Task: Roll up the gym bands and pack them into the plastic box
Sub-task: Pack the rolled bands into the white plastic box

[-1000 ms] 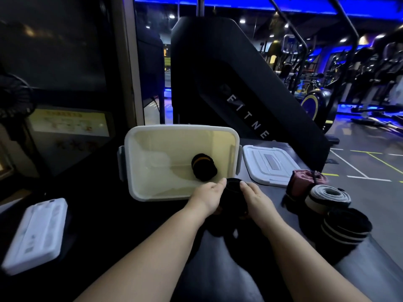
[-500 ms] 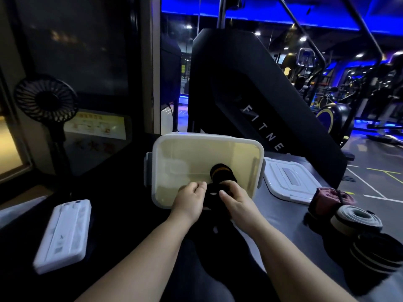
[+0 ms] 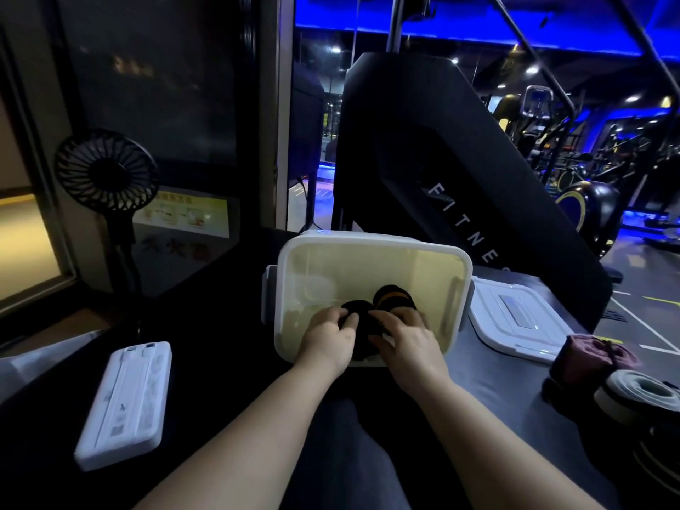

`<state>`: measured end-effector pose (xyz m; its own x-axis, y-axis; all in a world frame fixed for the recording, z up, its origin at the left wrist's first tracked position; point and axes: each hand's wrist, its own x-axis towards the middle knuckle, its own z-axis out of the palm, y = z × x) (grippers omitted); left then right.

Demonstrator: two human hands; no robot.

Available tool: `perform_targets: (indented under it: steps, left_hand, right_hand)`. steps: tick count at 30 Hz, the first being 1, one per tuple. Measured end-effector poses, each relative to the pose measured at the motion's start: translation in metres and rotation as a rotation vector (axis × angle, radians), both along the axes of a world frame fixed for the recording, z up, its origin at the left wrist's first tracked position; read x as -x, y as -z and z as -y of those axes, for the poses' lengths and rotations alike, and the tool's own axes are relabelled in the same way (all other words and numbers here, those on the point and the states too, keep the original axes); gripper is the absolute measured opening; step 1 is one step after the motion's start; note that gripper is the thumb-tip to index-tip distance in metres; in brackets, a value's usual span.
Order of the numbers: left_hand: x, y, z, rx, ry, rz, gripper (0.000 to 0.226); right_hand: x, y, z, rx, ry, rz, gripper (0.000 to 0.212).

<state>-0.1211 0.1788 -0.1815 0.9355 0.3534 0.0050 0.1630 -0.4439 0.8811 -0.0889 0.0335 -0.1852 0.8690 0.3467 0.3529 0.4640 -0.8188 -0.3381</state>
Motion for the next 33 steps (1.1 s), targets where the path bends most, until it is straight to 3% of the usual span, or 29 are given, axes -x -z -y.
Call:
perform_targets:
  steps: [3, 13, 33]
  left_hand:
    - [-0.007, -0.003, 0.003, -0.022, 0.018, -0.032, 0.04]
    - [-0.033, 0.0, 0.005, -0.018, 0.014, -0.045, 0.044]
    - [-0.063, 0.016, -0.003, -0.133, 0.091, 0.11, 0.043]
  right_hand:
    - [-0.007, -0.001, 0.001, 0.045, 0.03, 0.064, 0.047]
    - [-0.037, 0.011, -0.004, -0.098, 0.064, -0.096, 0.071]
    - [-0.053, 0.019, -0.009, -0.157, 0.13, 0.003, 0.047]
